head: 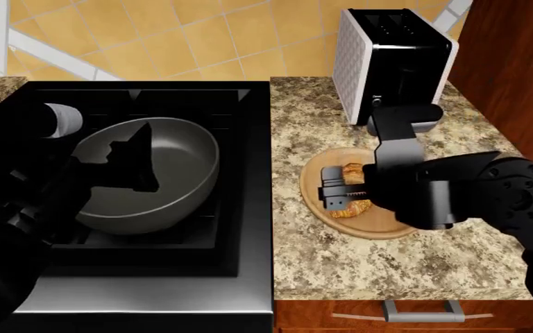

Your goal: Pick the croissant and place it on the pan. Then turn on the stove to warm the croissant.

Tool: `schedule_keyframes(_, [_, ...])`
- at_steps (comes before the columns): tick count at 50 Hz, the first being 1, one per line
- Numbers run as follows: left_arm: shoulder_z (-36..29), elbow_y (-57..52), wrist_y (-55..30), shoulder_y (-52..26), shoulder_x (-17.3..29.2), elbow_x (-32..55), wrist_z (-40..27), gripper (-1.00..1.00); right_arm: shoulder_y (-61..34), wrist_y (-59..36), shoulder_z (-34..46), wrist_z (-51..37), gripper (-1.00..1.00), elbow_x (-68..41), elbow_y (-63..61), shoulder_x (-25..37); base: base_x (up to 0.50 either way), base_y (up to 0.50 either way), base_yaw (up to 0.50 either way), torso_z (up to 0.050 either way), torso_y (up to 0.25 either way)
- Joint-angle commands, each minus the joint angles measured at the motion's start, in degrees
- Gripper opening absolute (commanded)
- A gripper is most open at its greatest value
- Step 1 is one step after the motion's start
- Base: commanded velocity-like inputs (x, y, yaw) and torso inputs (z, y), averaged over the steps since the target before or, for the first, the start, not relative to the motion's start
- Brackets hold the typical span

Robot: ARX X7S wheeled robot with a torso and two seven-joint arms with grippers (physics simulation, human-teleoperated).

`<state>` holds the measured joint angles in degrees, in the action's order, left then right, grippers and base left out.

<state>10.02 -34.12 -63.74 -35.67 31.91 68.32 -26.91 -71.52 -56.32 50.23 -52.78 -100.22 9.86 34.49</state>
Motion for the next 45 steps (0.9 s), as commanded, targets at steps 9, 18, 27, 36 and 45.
schedule_keyframes(9, [-0.3, 0.1, 0.5, 0.1, 0.3, 0.3, -0.3, 1.0, 0.4, 0.1, 0.3, 0.0, -1.0, 0.0, -0.2, 0.2, 0.0, 0.0, 0.0, 0.0, 0.0])
schedule_keyframes(18, [-0.3, -0.3, 0.5, 0.3, 0.4, 0.8, -0.7, 1.0, 0.1, 0.7, 0.2, 0.2, -1.0, 1.0, -1.2, 0.7, 0.0, 0.0, 0.0, 0.0, 0.0])
schedule_keyframes(27, [-0.6, -0.1, 0.9, 0.5, 0.5, 0.6, -0.7, 1.0, -0.7, 1.5, -0.5, -0.1, -1.0, 2.3, -4.1, 2.1, 0.0, 0.0, 0.0, 0.0, 0.0])
schedule_keyframes(36, [0.3, -0.6, 0.8, 0.7, 0.9, 1.7, -1.6, 1.0, -1.8, 1.6, -1.1, -0.1, -1.0, 2.6, -5.9, 2.9, 0.0, 0.0, 0.0, 0.0, 0.0])
schedule_keyframes(45, [1.5, -1.6, 0.6, 0.6, 1.1, 3.8, -3.2, 1.0, -3.1, 1.1, -1.6, 0.7, -1.0, 2.8, -10.5, 4.3, 0.0, 0.0, 0.0, 0.0, 0.0])
